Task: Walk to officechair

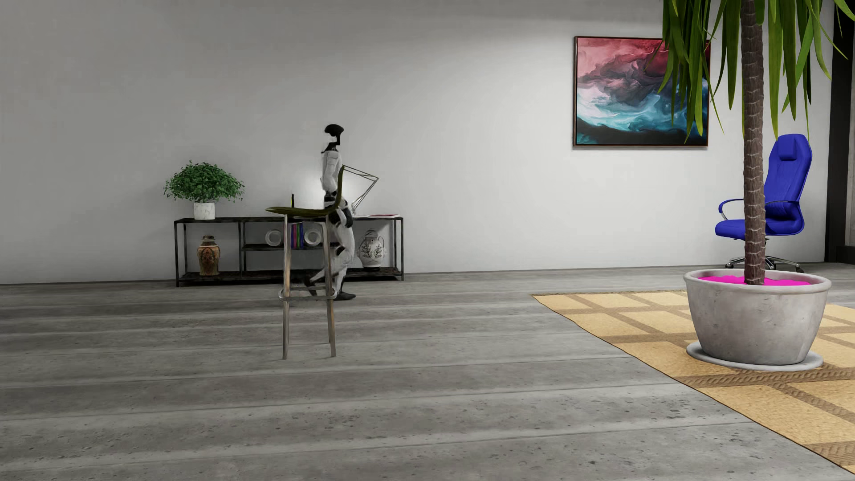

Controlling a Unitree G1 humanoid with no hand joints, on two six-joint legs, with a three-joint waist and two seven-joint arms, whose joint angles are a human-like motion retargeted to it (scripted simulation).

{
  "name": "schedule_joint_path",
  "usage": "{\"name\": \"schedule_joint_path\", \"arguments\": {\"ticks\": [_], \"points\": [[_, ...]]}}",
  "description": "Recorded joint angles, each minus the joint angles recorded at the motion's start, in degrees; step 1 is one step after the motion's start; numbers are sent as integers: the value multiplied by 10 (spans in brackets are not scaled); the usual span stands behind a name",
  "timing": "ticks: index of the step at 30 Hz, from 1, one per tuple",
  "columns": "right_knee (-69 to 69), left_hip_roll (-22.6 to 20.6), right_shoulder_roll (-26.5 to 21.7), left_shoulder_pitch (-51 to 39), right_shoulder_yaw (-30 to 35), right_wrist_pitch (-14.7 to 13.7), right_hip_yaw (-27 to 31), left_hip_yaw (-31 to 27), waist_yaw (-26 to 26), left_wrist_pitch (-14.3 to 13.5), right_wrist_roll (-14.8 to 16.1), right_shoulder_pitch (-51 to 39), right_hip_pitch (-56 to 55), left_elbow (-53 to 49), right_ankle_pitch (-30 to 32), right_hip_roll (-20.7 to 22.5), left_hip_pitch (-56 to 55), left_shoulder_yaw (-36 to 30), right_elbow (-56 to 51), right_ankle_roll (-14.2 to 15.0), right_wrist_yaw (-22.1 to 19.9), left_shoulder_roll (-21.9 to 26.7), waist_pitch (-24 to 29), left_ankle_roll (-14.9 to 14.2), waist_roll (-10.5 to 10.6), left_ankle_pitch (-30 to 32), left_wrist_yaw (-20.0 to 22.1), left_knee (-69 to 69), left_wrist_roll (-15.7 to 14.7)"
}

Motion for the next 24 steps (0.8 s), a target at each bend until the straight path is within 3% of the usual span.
{"name": "schedule_joint_path", "arguments": {"ticks": [1,4,6,8,9,10,11,13,14,15,16,17,18,19,20,21,23,24], "points": [[-1,-11,14,-21,-14,3,12,-14,-11,-12,6,22,-36,-23,-21,13,17,11,6,-22,-11,4,2,-2,-4,-19,14,6,-8],[-146,-23,64,-63,-75,7,34,-63,-42,-58,34,92,-109,-122,-81,98,63,9,9,-9,-67,26,4,-4,0,-67,50,24,-47],[-318,-27,87,-88,-81,7,24,-93,-59,-73,26,119,-131,-166,-76,147,94,-22,22,-11,-66,56,1,-5,7,-90,59,24,-60],[-509,-34,97,-110,-71,-1,-41,-112,-64,-63,9,130,-132,-179,-29,176,131,-48,32,39,-41,74,-4,-9,13,-104,52,6,-74],[-578,-39,98,-116,-70,-6,-85,-121,-64,-53,4,133,-128,-177,-23,185,151,-57,30,119,-22,76,-7,-7,15,-109,52,-2,-76],[-594,-43,96,-116,-70,-8,-108,-128,-65,-44,-4,134,-129,-170,-28,192,170,-66,25,153,-19,74,-8,-6,17,-116,51,1,-76],[-575,-42,97,-112,-72,-10,-117,-136,-67,-38,-10,133,-126,-160,-5,193,186,-73,19,98,-23,70,-9,-4,20,-119,52,11,-76],[-577,-20,111,-93,-97,-7,-146,-157,-74,-18,-6,126,-86,-120,13,207,208,-96,7,-65,-38,66,-11,-8,32,-92,45,50,-72],[-570,-1,119,-79,-116,0,-159,-162,-78,-8,-2,118,-63,-89,-5,214,196,-107,7,-75,-55,63,-10,-21,42,-46,42,114,-70],[-552,18,126,-65,-136,7,-175,-174,-80,13,2,107,-47,-48,-31,216,160,-121,12,-75,-63,61,-8,-90,52,15,30,212,-64],[-539,37,129,-57,-155,12,-194,-191,-83,35,5,94,-25,-5,-56,215,111,-150,15,-75,-70,63,-5,-194,59,82,-1,329,-53],[-541,62,128,-50,-165,16,-216,-180,-87,42,1,74,5,27,-76,214,53,-193,13,-70,-69,75,-3,-229,63,142,-55,441,-30],[-543,110,123,-45,-172,14,-233,-167,-86,40,-2,56,34,44,-95,216,-1,-221,10,-63,-72,90,0,-235,66,137,-107,526,-15],[-544,151,116,-33,-181,9,-242,-166,-79,42,-1,38,60,47,-111,218,-54,-217,2,-54,-83,98,2,-212,70,104,-127,582,-14],[-548,177,105,-14,-187,-5,-245,-163,-68,49,0,28,86,40,-124,220,-102,-181,-6,-46,-94,99,4,-150,74,90,-101,607,-30],[-548,193,96,5,-191,-16,-244,-158,-54,54,2,12,107,27,-136,221,-146,-124,-17,-36,-100,90,5,-119,75,79,-46,603,-56],[-531,182,70,46,-182,-37,-237,-166,-28,48,7,-14,141,6,-167,218,-216,-28,-50,-15,-105,74,5,-104,74,41,58,523,-92],[-524,178,56,60,-173,-47,-232,-167,-18,45,9,-24,156,3,-182,216,-238,-4,-69,-3,-106,68,3,-106,73,44,86,446,-94]]}}
